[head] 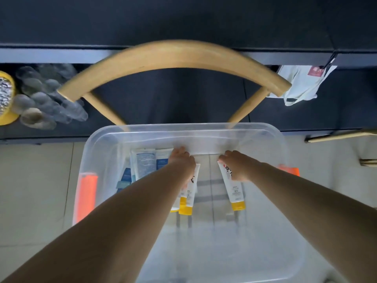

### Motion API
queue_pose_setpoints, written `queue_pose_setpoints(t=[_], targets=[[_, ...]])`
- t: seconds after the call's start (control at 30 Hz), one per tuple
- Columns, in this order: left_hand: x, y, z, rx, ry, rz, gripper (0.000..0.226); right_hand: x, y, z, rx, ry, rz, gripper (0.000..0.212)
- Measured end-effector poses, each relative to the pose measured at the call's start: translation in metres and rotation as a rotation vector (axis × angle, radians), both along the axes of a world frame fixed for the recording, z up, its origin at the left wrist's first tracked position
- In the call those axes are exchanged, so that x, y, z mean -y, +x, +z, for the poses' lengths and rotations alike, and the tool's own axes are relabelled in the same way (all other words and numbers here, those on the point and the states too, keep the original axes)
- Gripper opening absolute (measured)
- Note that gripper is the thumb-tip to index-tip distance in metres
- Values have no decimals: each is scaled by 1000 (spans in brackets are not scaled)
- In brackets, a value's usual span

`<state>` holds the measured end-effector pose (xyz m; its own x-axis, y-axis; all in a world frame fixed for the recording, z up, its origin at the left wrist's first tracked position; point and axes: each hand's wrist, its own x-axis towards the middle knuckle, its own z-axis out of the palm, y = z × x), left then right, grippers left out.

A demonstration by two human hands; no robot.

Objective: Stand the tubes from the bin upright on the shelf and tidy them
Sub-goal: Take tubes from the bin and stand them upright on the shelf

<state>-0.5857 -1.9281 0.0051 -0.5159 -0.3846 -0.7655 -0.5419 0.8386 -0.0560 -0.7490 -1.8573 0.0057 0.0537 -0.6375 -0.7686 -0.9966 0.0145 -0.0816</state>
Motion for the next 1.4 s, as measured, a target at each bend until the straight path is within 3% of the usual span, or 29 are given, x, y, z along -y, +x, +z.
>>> queue_pose_setpoints(t=[0.33, 0.5, 0.6, 0.7, 0.8, 0.97, 1.27, 1.4], targets=[[3, 1, -1, -26, 33, -69, 100, -3, 6, -5, -75, -20, 57, 66], [3, 10, 2, -166, 76, 0, 91, -2, 8, 0, -146, -2, 127, 59], [1, 18, 7, -282, 168, 82, 71, -2, 8, 4, -167, 31, 137, 54], [-4, 27, 16, -358, 306, 140, 37, -2, 6, 14, -106, 129, 39, 55], [-13, 33, 23, -373, 350, 107, 26, -9, 5, 26, -75, 159, 23, 42], [-22, 35, 35, -377, 346, 110, 22, -28, 7, 43, -30, 105, -43, 21], [-61, 40, 65, -571, 276, -11, 28, -66, 21, 84, -33, -107, -251, 27], [-51, 56, 100, -608, 232, 113, 32, -76, 28, 129, 7, -236, -391, 37]])
